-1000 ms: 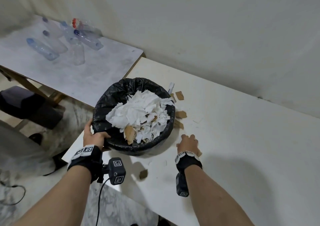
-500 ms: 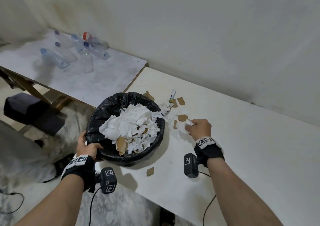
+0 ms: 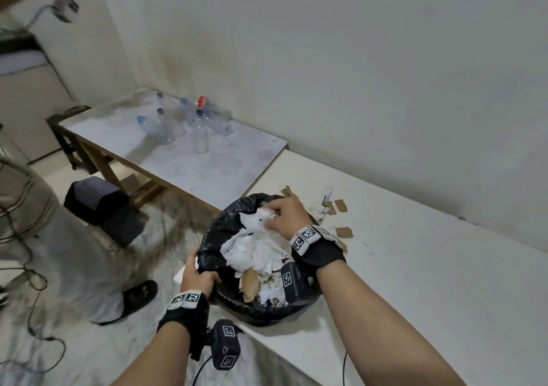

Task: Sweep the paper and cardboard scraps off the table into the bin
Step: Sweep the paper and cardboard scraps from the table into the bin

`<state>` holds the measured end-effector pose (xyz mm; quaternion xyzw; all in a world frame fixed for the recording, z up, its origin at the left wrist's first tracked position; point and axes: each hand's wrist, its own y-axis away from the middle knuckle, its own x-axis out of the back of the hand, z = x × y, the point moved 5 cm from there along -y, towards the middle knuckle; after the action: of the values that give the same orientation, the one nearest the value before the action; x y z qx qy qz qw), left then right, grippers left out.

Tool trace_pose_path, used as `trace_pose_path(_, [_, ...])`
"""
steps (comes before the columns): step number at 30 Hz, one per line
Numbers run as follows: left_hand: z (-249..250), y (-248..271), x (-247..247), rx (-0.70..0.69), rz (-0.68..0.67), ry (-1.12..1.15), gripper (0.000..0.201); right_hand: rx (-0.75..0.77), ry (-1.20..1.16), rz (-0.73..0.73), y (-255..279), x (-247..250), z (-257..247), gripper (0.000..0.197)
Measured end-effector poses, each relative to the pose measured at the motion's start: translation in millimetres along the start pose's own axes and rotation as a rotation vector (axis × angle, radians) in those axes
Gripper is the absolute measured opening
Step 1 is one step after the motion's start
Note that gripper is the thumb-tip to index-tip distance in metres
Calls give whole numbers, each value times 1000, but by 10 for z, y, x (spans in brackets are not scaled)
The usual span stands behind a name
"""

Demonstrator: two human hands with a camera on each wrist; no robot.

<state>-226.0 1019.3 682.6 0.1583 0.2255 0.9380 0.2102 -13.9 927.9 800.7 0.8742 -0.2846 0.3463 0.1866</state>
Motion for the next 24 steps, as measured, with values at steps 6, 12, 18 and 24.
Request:
trace_pose_path(6, [12, -11, 198, -43, 20, -14, 90, -26, 27, -81, 69, -41, 188, 45])
trace_pose_path(12, [-117, -150, 385, -11, 75, 30, 94, -173, -120, 284, 244, 417, 775, 27])
trace_pose_path(18, [-311, -341, 573, -1, 167, 31, 92, -446, 112, 45, 649, -200, 1658, 43])
trace_pose_path(24, [-373, -342, 618, 10, 192, 98, 89, -462, 226, -295, 898, -1214, 1972, 76])
